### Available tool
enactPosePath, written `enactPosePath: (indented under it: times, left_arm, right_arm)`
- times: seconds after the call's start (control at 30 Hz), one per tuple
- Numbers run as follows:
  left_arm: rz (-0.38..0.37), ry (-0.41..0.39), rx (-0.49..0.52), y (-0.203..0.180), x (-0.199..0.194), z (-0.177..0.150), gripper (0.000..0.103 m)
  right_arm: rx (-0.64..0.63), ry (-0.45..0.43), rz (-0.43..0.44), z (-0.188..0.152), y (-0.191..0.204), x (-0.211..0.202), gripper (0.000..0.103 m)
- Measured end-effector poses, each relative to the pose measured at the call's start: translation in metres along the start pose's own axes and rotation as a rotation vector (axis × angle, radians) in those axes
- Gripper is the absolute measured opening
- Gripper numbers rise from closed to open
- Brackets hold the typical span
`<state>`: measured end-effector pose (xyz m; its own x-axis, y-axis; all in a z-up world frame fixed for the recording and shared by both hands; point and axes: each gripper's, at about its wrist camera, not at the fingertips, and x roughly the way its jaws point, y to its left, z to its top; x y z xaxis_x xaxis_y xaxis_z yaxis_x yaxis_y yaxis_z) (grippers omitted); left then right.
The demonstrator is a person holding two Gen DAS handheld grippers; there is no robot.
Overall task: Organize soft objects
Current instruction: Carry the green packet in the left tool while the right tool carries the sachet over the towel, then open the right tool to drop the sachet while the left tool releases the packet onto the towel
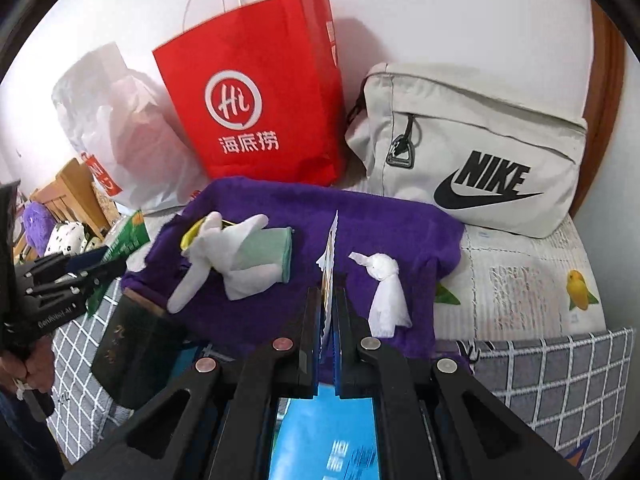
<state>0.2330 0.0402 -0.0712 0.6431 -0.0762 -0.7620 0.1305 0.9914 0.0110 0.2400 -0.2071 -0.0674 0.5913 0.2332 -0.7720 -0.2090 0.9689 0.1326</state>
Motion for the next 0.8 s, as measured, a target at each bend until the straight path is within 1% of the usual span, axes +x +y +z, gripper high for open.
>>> enactPosePath:
  times: [0.17,0.3,0.47,0.63,0.8]
  left_arm:
    - [0.004,0.034,-0.002,0.0,0.022,0.011,0.036]
    - [-0.007,0.051,-0.002,0.0,0.034,0.016,0.036]
    - [0.001,0.065,-0.007,0.002,0.044,0.02,0.036]
    - [0.001,0.072,-0.033,0.008,0.052,0.023,0.036]
    - [0.001,0.076,-0.034,0.007,0.057,0.027,0.036]
  right_arm:
    - [-0.009,0.063,-0.002,0.002,-0.007,0.031,0.006]
    - [-0.017,0.111,0.011,0.001,-0.009,0.051,0.006]
    - [-0.017,0.178,0.012,0.002,-0.013,0.073,0.006]
    - [-0.003,0.222,0.004,0.003,-0.016,0.085,0.006]
    - [-0.017,0.232,-0.009,0.003,-0.016,0.084,0.006]
